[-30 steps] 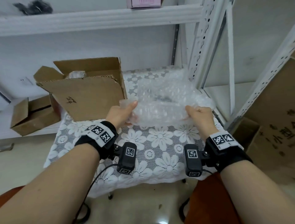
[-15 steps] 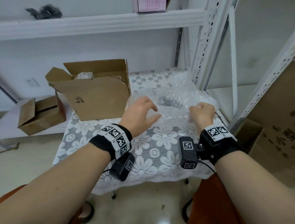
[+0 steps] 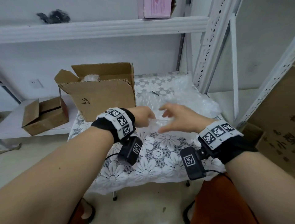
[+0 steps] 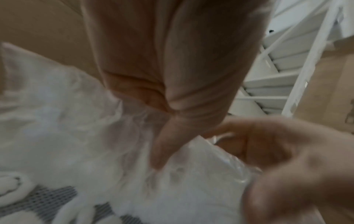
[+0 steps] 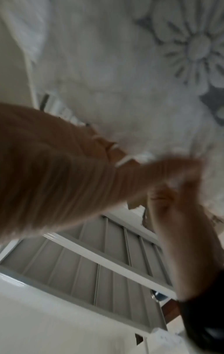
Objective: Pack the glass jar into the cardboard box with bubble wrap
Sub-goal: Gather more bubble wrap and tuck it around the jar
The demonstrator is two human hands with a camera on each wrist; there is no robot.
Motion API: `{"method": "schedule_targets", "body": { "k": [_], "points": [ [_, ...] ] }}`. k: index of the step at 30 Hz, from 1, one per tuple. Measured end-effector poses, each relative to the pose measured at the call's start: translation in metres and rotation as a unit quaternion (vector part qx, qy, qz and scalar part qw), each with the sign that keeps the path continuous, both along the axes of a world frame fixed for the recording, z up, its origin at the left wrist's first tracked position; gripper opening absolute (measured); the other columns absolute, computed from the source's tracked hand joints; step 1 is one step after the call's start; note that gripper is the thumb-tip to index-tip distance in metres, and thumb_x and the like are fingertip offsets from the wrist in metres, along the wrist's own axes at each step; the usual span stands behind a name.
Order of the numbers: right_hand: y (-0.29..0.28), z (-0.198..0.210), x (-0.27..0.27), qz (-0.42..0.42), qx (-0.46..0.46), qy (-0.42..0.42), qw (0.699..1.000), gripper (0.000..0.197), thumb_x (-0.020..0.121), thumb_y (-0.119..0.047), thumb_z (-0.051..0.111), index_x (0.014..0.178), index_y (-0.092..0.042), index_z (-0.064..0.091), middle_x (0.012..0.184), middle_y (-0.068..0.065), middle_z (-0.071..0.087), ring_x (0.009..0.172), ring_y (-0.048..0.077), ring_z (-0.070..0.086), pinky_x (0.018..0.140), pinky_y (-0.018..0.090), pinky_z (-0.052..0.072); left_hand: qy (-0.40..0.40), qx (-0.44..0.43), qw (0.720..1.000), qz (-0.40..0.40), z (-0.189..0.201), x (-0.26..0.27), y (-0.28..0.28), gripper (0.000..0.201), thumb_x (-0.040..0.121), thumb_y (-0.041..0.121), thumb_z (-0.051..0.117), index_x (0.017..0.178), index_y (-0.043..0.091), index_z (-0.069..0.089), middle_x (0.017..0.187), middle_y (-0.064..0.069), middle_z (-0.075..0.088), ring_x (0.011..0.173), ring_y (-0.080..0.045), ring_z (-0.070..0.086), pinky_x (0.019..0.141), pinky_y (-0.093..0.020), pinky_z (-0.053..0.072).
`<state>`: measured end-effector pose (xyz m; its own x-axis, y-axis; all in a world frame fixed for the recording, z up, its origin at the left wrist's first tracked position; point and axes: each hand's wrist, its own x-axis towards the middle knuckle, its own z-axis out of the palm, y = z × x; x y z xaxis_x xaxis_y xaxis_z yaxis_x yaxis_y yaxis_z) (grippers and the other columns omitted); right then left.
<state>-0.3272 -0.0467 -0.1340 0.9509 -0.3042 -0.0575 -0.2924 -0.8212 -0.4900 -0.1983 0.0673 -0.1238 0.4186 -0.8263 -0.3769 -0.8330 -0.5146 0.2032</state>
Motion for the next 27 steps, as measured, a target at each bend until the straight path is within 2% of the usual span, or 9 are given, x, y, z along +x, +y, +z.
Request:
{"method": "schedule_targets", "body": {
  "k": [5,9,13,15,18,20,22,24,27],
  "points": [
    [-0.004,-0.009,0.011,-0.051,-0.058,-0.028,0.997,0.022,0.088,-0.020,0.063,0.106,-0.008,0.066,0.096,0.005,0.064,0.083,0.019,0.059,0.067,0.025,0.040,-0.064,-0.249,0.962,0.088,0.006,0.004,0.006,0.044,0.080,0.028,0.074,0.121,0.021,0.059,0.121,0.002,0.062,0.110,-0.016,0.057,0.096,-0.033,0.048],
    [-0.021,-0.004,0.016,-0.209,0.140,-0.161,0.954,0.016,0.086,-0.015,0.063,0.078,-0.002,0.069,0.071,0.008,0.059,0.061,0.019,0.049,0.058,0.027,0.039,-0.115,-0.463,0.866,0.152,0.010,0.002,0.012,0.031,0.074,0.039,0.077,0.089,0.021,0.057,0.082,0.008,0.055,0.078,-0.012,0.054,0.067,-0.026,0.045],
    [-0.023,0.005,0.023,-0.298,0.177,-0.229,0.910,0.021,0.083,-0.012,0.057,0.071,0.004,0.062,0.064,0.007,0.048,0.059,0.017,0.042,0.055,0.026,0.033,-0.032,-0.510,0.830,0.224,0.017,0.002,0.013,0.038,0.074,0.046,0.075,0.067,0.020,0.048,0.062,0.010,0.048,0.063,-0.013,0.047,0.062,-0.029,0.044],
    [-0.021,0.013,0.025,-0.327,0.204,-0.287,0.877,0.021,0.081,-0.014,0.054,0.071,0.003,0.059,0.067,0.007,0.043,0.061,0.016,0.038,0.057,0.027,0.033,0.040,-0.443,0.864,0.235,0.022,0.006,0.012,0.044,0.079,0.049,0.070,0.059,0.019,0.045,0.057,0.006,0.049,0.057,-0.015,0.048,0.061,-0.026,0.047],
    [-0.016,0.029,0.026,-0.342,0.252,-0.365,0.829,0.020,0.087,-0.010,0.052,0.088,0.003,0.067,0.075,0.007,0.047,0.068,0.015,0.041,0.059,0.026,0.035,0.257,-0.291,0.897,0.211,0.027,0.006,0.015,0.043,0.083,0.052,0.064,0.090,0.009,0.065,0.084,-0.002,0.069,0.070,-0.015,0.068,0.077,-0.029,0.058],
    [-0.011,0.039,0.026,-0.318,0.265,-0.406,0.815,0.021,0.090,-0.009,0.052,0.091,0.007,0.066,0.078,0.004,0.053,0.072,0.013,0.046,0.059,0.022,0.037,0.347,-0.280,0.871,0.206,0.030,0.005,0.015,0.067,0.081,0.053,0.065,0.126,0.004,0.054,0.123,-0.009,0.062,0.098,-0.018,0.068,0.089,-0.035,0.057],
    [0.000,0.050,0.025,-0.275,0.279,-0.431,0.813,0.015,0.092,-0.011,0.054,0.086,-0.009,0.068,0.079,-0.004,0.058,0.073,0.007,0.052,0.065,0.016,0.042,0.422,-0.317,0.823,0.211,0.034,0.005,0.012,0.092,0.080,0.049,0.070,0.148,0.006,0.028,0.146,-0.013,0.043,0.119,-0.025,0.056,0.095,-0.037,0.054],
    [0.008,0.057,0.024,-0.218,0.303,-0.420,0.827,0.015,0.094,-0.012,0.055,0.089,-0.019,0.066,0.079,-0.011,0.062,0.071,-0.001,0.058,0.068,0.011,0.048,0.482,-0.360,0.768,0.219,0.041,0.006,0.009,0.104,0.073,0.044,0.077,0.152,0.013,0.016,0.152,-0.013,0.033,0.130,-0.031,0.045,0.101,-0.043,0.048],
    [0.016,0.065,0.026,-0.149,0.380,-0.389,0.826,0.017,0.094,-0.010,0.055,0.088,-0.020,0.066,0.076,-0.009,0.067,0.070,0.002,0.064,0.070,0.018,0.055,0.511,-0.403,0.728,0.215,0.051,0.011,0.009,0.109,0.052,0.048,0.088,0.144,0.022,0.036,0.142,-0.007,0.052,0.123,-0.028,0.055,0.099,-0.049,0.048]
  ]
}}
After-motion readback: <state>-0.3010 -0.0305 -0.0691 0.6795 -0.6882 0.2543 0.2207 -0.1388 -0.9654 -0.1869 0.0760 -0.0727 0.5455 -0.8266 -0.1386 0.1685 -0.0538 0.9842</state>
